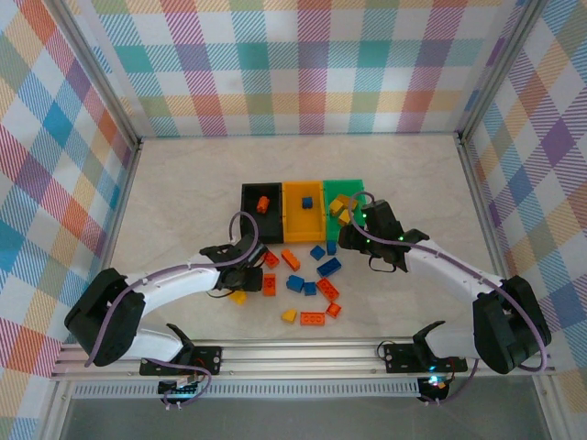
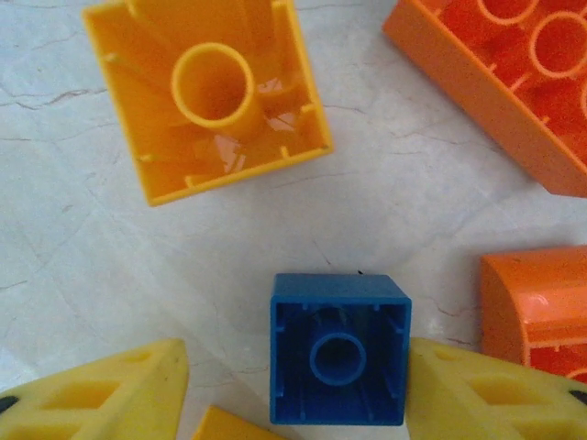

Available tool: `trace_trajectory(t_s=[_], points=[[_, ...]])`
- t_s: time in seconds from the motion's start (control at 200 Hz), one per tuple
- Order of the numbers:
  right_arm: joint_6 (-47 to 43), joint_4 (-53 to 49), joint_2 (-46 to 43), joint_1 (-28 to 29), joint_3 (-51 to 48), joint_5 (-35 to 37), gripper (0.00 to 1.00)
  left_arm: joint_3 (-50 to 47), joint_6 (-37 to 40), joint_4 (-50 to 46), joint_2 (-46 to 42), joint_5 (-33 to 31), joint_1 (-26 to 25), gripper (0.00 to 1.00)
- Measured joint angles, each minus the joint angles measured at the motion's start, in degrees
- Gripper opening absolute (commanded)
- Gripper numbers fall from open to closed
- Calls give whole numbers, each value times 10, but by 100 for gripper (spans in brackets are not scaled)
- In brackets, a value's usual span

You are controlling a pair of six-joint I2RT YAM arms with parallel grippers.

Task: Sort the legos into containers by color

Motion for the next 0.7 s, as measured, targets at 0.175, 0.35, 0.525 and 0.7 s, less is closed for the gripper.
trace_trajectory(t_s=[0.175,0.35,0.525,0.7], points=[[0,0,0,0,0,0,72,0,2,6,10,2,0,56],[0,0,0,0,0,0,72,5,4,21,37,8,0,43],[0,0,-1,0,0,0,73,7,3,28,40,9,0,34],[0,1,-3,0,0,0,73,9,2,16,16,16,-6,30]])
